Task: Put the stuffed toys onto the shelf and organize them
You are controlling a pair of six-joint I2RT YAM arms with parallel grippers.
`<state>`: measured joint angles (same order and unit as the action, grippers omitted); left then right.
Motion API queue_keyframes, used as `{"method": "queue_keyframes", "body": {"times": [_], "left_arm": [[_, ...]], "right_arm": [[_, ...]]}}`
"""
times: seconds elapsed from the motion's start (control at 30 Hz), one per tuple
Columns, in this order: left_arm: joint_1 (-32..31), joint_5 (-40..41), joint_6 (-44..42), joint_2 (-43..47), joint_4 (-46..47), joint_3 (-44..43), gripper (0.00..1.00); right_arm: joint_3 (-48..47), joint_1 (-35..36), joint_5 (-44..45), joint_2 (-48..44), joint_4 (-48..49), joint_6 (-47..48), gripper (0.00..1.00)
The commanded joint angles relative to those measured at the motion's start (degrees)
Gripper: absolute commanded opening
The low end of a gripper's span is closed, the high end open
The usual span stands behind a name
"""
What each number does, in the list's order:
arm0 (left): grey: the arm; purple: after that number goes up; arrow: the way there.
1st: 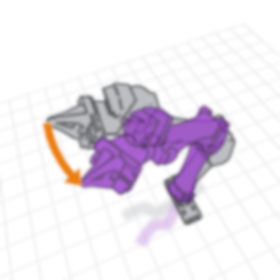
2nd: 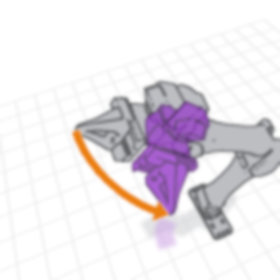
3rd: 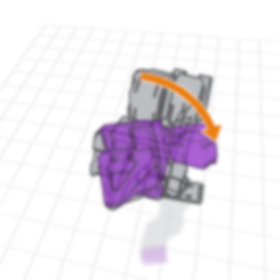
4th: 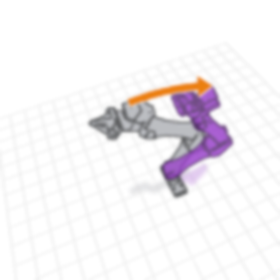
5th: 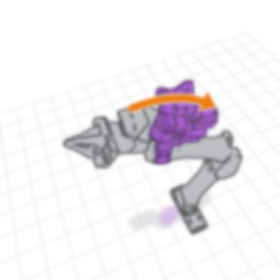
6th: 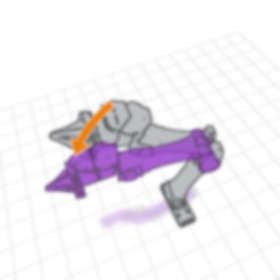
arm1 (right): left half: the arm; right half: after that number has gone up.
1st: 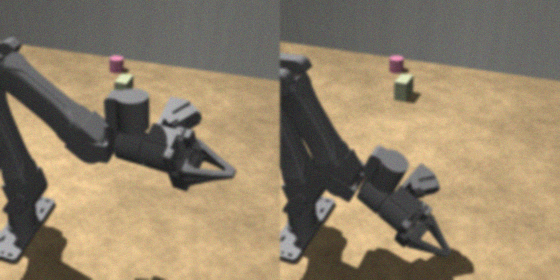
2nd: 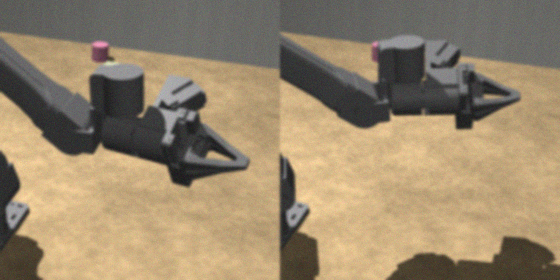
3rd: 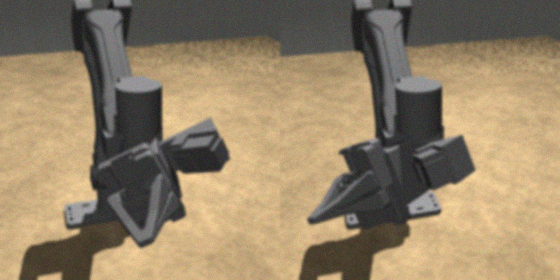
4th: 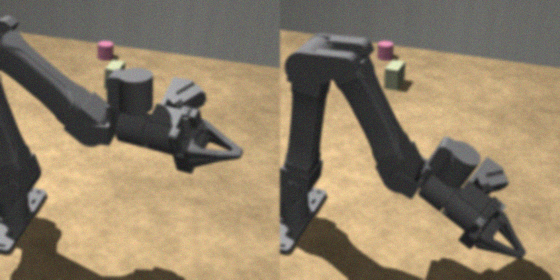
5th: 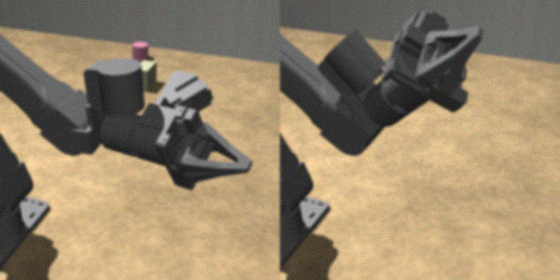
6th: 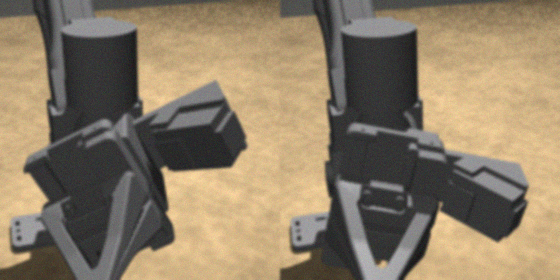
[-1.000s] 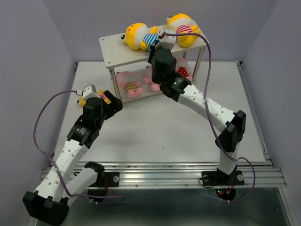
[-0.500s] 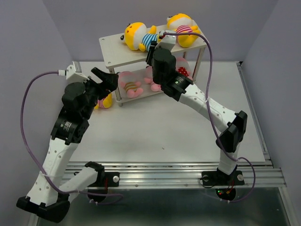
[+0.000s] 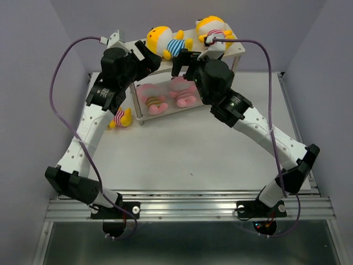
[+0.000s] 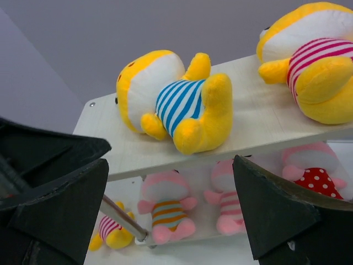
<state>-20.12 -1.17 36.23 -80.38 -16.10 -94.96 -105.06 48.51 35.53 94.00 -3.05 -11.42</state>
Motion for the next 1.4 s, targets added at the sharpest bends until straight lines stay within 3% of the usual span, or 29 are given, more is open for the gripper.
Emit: {"method": "queue_keyframes", "body": {"times": [0.0, 0.3, 0.53, 0.9, 1.37], "left_arm": [[0.4, -2.6, -2.1, -3.3, 1.6, -7.6, 0.99], [1.3, -4.2, -1.8, -11.0, 3.8, -12.8, 0.99], [3.1, -3.4, 0.9, -13.4, 5.6, -13.6, 0.99], [5.2, -9.3, 3.2, -17.8, 12.8, -15.2, 0.98], [7.0, -18.0, -1.9, -25.3, 13.8, -23.9, 0.77]], "right_arm": [[5.8, 0.6, -1.4, -6.9, 1.8, -0.1, 1.00], [28.1, 0.6, 5.9, -23.0, 5.4, -2.9, 1.00], [38.1, 0.6, 9.6, -30.7, 5.9, -6.7, 1.00], [45.6, 0.6, 12.8, -35.7, 6.3, -7.4, 1.00], [48.1, 0.6, 14.0, -36.7, 6.2, -6.8, 1.00]]}}
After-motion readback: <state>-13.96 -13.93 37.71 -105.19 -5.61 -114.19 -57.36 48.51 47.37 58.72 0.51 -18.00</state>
